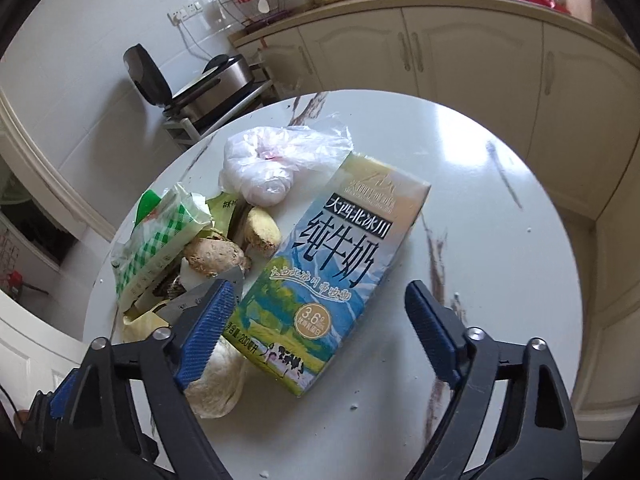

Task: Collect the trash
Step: 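Grasp the bread bun with the left tool while the right tool grasps the milk carton, then carry bun and carton to the blue bin and open both tools over it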

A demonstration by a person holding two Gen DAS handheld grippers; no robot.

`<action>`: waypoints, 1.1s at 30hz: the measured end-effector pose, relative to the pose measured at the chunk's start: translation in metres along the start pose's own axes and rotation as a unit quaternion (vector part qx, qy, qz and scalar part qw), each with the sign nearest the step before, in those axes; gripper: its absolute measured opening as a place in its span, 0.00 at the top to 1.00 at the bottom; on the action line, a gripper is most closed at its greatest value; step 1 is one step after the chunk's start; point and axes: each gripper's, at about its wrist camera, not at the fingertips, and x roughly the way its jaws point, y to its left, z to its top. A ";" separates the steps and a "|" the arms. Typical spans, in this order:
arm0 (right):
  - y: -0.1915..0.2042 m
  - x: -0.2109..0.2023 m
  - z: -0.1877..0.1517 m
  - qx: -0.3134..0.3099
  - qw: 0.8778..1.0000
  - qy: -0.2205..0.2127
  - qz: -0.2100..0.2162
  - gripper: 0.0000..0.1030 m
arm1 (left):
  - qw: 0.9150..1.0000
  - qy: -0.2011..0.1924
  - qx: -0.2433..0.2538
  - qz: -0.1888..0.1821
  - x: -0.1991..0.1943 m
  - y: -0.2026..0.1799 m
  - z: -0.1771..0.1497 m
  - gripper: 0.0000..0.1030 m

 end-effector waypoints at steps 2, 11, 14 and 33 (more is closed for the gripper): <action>-0.004 -0.003 -0.003 -0.008 1.000 -0.003 0.008 0.38 | 1.000 0.005 0.003 -0.004 0.005 -0.007 0.002 0.01; -0.049 -0.052 -0.032 -0.029 0.999 -0.005 0.028 0.51 | 0.999 0.035 0.028 -0.010 0.040 -0.042 0.010 0.01; -0.060 -0.064 -0.040 -0.022 0.999 -0.003 0.043 0.51 | 0.998 0.048 0.036 -0.004 0.059 -0.052 0.015 0.01; -0.032 -0.040 -0.046 -0.124 0.992 -0.010 -0.023 0.54 | 0.997 0.057 -0.007 -0.059 0.072 -0.051 0.011 0.56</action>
